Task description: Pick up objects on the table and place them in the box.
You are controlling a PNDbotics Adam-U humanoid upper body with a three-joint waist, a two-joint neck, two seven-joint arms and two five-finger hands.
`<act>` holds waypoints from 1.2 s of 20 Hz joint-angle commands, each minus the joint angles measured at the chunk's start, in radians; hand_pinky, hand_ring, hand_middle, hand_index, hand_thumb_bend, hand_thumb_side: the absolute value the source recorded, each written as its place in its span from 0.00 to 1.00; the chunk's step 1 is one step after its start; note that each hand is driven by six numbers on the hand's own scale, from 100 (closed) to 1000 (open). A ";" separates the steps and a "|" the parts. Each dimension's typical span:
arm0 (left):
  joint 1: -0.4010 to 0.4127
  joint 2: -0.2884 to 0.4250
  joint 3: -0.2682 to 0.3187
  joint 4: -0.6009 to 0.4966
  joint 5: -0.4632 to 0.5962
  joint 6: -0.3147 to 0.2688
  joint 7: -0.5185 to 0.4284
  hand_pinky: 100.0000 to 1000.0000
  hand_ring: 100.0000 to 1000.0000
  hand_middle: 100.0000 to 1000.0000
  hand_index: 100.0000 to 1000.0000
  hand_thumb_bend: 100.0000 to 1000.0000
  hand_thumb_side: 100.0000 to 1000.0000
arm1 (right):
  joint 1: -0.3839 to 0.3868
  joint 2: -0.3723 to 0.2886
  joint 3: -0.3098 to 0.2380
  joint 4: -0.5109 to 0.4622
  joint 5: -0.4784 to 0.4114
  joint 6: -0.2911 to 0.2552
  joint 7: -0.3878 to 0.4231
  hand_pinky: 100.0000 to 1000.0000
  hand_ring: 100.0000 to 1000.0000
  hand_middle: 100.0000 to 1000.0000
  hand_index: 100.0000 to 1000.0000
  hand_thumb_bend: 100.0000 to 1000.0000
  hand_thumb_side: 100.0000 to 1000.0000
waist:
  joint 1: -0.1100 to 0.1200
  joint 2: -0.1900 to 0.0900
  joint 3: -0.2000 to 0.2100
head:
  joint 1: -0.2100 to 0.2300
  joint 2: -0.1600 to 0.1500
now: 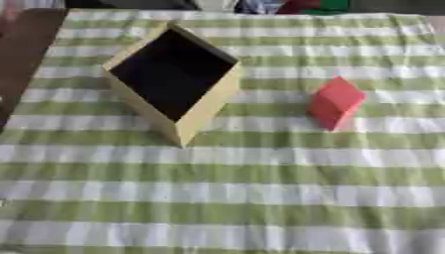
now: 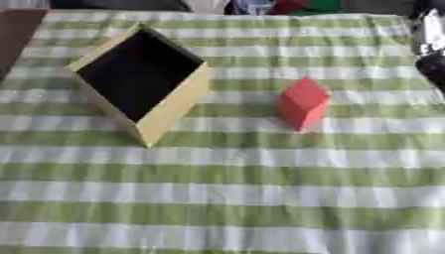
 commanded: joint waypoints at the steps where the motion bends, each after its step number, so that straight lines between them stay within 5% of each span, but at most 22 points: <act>1: -0.002 0.030 0.000 -0.017 -0.001 -0.001 -0.005 1.00 0.42 0.43 0.69 0.04 0.00 | -0.060 -0.094 0.045 -0.020 0.019 0.034 0.038 0.86 0.85 0.82 0.93 0.00 0.29 | -0.002 -0.025 0.001 | -0.004 -0.005; 7: -0.002 0.030 -0.002 -0.017 0.002 -0.002 -0.006 1.00 0.42 0.43 0.69 0.04 0.00 | -0.130 -0.201 0.054 -0.020 -0.039 0.123 0.127 0.86 0.85 0.83 0.93 0.00 0.28 | 0.003 -0.028 0.005 | -0.008 -0.003; 9: 0.000 0.035 -0.007 -0.017 0.002 -0.001 -0.010 1.00 0.42 0.43 0.69 0.04 0.00 | -0.150 -0.215 0.056 -0.014 -0.044 0.152 0.155 0.88 0.88 0.84 0.89 0.00 0.14 | -0.004 -0.035 0.011 | -0.014 0.003; 15: -0.001 0.039 -0.019 -0.017 0.010 0.000 -0.025 1.00 0.42 0.43 0.69 0.04 0.00 | -0.295 -0.350 0.194 0.029 0.039 0.230 0.250 0.89 0.90 0.85 0.88 0.00 0.08 | -0.009 -0.042 0.029 | -0.039 0.009; 24: 0.006 0.042 -0.018 -0.017 0.010 0.001 -0.026 1.00 0.42 0.43 0.69 0.04 0.00 | -0.488 -0.300 0.364 0.217 0.170 0.195 0.382 0.89 0.91 0.86 0.88 0.00 0.05 | -0.009 -0.044 0.018 | -0.029 0.008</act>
